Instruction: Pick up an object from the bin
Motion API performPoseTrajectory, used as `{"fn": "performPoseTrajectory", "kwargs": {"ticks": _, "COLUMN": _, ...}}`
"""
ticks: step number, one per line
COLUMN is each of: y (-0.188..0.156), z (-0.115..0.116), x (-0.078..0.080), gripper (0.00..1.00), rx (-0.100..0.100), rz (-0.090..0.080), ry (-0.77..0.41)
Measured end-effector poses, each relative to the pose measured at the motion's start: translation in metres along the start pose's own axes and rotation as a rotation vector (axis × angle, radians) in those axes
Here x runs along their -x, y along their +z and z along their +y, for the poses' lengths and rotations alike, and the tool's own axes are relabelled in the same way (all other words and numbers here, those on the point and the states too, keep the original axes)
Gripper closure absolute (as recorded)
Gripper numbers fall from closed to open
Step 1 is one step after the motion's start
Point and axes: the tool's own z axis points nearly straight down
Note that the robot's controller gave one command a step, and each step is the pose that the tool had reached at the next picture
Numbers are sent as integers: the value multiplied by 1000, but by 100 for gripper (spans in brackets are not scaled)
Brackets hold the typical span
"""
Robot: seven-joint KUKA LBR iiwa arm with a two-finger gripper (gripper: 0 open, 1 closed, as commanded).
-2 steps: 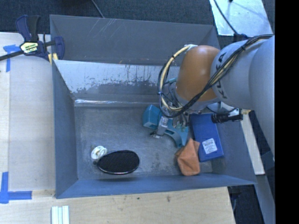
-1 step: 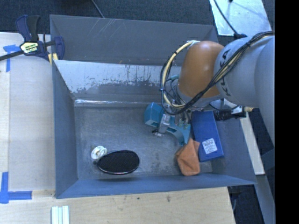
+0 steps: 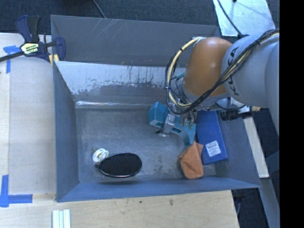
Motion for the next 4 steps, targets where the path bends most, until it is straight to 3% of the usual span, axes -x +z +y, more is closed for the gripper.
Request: {"fn": "performPoseTrajectory", "kwargs": {"ticks": 4, "y": -50, "z": -1, "x": 1, "gripper": 100, "rx": 2, "rz": -7, "ry": -2}}
